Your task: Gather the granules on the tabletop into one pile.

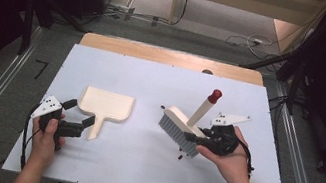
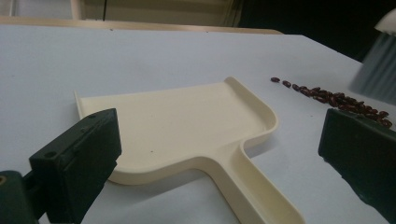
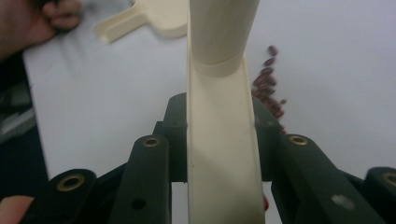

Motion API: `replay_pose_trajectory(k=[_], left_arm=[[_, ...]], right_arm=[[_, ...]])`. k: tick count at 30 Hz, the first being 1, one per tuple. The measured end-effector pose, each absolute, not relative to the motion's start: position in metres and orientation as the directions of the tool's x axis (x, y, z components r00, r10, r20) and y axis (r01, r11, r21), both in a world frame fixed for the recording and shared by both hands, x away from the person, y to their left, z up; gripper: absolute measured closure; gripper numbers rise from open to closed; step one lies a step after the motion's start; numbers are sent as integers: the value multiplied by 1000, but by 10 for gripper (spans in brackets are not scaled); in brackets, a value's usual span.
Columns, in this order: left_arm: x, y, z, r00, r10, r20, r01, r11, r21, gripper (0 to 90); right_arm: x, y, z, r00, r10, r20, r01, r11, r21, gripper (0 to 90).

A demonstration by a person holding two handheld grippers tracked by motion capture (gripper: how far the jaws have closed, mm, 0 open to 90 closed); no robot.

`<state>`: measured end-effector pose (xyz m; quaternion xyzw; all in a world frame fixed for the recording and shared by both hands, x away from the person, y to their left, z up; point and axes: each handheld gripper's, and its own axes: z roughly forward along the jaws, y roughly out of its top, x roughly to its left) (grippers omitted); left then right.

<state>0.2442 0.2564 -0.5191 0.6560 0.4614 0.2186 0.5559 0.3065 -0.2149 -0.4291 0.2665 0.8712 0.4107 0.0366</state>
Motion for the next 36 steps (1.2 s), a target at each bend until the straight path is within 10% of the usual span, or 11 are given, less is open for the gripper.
replay_pose_trajectory(k=[12, 36], left_arm=[[244, 256, -519, 476, 853, -213, 363, 31, 931, 0], [244, 255, -519, 479, 852, -212, 359, 30, 933, 0]], right_arm=[[313, -231, -454, -954, 204, 218, 298, 681, 669, 650], [380, -219, -461, -952, 232, 201, 307, 693, 652, 650]])
